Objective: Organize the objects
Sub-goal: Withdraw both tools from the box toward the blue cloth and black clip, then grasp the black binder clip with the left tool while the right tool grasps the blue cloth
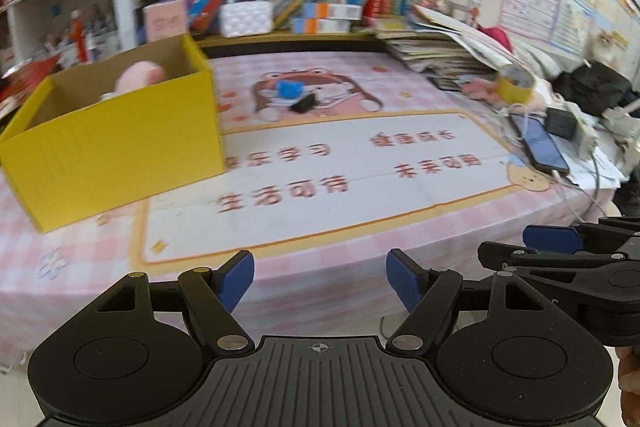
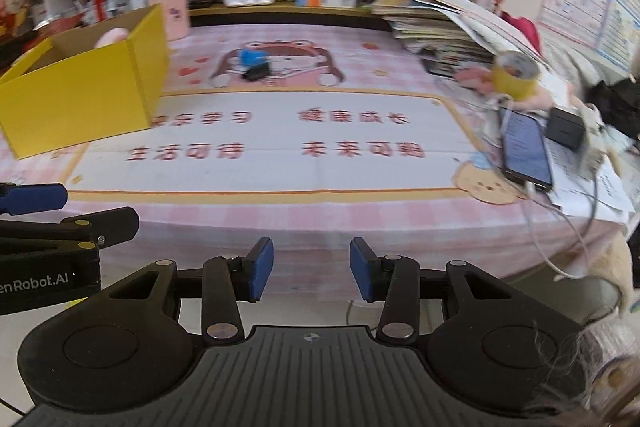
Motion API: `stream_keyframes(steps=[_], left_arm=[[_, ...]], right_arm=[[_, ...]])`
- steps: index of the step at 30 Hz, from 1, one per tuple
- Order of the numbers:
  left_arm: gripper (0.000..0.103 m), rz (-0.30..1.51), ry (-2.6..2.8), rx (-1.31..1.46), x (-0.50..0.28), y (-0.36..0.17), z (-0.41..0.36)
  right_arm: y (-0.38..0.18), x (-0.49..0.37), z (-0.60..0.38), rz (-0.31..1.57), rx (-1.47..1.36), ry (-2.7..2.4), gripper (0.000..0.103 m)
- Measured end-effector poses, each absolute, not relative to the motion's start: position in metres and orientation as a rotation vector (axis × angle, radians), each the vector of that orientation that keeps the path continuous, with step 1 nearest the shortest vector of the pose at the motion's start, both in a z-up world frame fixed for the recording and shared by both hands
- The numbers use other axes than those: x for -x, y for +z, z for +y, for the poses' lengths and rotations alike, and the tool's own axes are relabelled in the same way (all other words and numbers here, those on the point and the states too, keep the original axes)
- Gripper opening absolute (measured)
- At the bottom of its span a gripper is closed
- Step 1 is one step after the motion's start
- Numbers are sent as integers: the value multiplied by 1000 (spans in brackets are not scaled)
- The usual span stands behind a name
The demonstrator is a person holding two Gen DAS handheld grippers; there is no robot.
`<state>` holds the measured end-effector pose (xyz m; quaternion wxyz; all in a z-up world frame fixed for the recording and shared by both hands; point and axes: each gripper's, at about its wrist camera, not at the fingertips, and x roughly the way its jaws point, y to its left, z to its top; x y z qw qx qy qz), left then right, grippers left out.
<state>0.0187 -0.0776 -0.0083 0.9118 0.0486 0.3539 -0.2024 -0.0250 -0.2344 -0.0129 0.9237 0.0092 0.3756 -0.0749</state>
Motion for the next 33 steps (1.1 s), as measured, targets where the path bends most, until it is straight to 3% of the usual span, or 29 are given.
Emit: stream_keyframes(steps=[33], left_arm=[[75, 817, -271, -122, -171, -24, -171]], right_arm=[[2, -125, -334, 704, -86, -136, 40]])
